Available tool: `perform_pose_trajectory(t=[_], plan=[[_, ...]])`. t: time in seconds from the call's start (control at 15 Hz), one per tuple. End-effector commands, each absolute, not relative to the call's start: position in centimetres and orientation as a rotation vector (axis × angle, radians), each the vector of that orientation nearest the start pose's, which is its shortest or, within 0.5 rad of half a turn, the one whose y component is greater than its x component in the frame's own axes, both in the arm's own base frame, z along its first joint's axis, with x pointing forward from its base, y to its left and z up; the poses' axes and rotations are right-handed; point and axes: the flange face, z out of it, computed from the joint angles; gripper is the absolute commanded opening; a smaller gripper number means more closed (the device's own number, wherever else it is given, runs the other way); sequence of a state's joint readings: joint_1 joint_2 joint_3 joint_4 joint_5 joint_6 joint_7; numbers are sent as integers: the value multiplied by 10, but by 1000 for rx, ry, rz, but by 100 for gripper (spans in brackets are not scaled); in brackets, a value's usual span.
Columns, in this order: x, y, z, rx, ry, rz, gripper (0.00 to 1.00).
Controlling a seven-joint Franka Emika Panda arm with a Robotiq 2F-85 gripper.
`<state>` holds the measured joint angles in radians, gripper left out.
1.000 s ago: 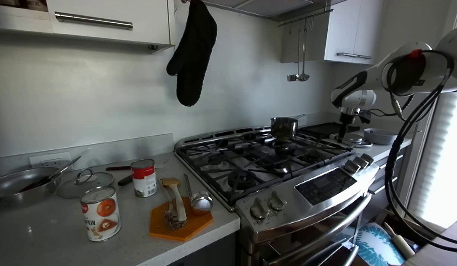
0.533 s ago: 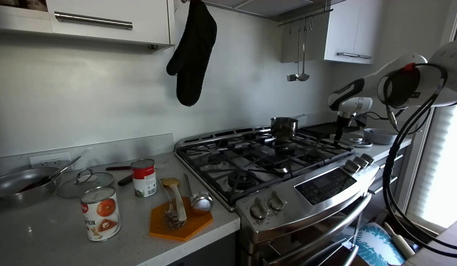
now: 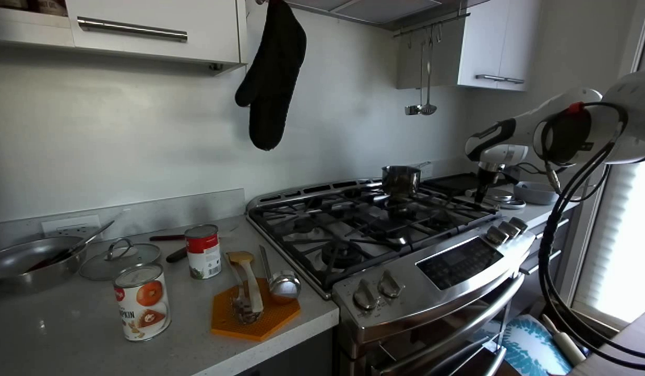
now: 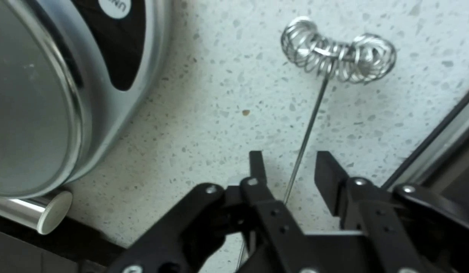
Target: Pick up the stirrer on the right countertop and put it in the pot on the stove plate
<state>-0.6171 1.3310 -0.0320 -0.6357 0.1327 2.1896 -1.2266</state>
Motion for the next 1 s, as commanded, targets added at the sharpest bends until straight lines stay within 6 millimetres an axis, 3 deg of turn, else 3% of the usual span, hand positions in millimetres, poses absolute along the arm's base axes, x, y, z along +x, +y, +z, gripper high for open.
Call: perform_pose_trajectory(t=[0.0,0.2,0.4,0.73,0.93], plan=[[663,-486,165,-3115,-891,-318,18],[663,-484,166,-3104,-896,-305,0],[666,-481,179,-3109,-904,-277,1],[677,-483,230,-3163,-916,-364,1],[683,-480,257,-3101,-1054,-489,1]])
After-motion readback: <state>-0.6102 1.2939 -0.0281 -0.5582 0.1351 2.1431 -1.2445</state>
